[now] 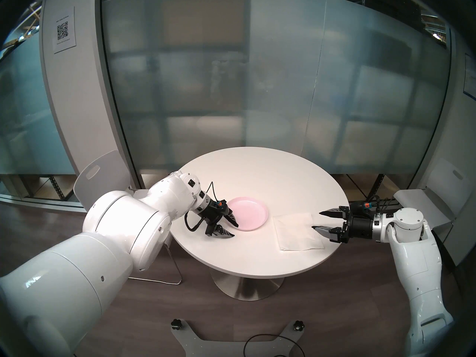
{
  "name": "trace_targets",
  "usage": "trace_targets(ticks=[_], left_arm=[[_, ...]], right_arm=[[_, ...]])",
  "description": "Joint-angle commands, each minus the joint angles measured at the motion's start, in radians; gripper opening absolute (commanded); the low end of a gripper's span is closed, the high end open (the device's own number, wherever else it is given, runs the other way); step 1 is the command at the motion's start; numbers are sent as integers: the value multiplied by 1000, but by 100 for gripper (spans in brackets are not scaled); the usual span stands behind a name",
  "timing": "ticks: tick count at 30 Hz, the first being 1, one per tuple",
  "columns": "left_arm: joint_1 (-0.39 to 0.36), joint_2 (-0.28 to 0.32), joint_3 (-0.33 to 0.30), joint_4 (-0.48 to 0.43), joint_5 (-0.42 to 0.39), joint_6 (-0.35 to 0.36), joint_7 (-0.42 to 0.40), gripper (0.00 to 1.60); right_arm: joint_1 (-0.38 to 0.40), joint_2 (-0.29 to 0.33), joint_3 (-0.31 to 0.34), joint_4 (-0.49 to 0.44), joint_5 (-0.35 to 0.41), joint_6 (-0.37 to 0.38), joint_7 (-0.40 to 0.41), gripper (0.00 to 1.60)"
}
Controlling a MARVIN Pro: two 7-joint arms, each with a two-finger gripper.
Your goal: Fold the napkin in half twice and place it beside the plate
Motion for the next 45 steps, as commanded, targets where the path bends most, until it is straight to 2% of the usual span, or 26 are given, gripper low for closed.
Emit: trace_targets(ticks=[1, 4, 6, 9, 11, 45], left_arm=[[9, 16, 6, 3, 2, -7, -74, 100], [7, 19, 6, 3, 2, -8, -72, 101], [4, 24, 6, 4, 2, -12, -68, 117], [-1, 28, 5, 5, -1, -18, -60, 124], [-6, 30, 4, 5, -3, -22, -55, 160], [-12, 46, 15, 6, -10, -74, -4, 160]], right_arm=[[19, -4, -2, -9, 3, -1, -2, 160], [20, -4, -2, -9, 2, -1, -2, 160], [20, -5, -2, -9, 2, -1, -1, 160], [22, -6, -3, -10, 1, -2, -1, 160], [23, -7, -3, -10, 0, -3, -1, 160], [29, -19, -1, -9, -9, -8, 5, 160]])
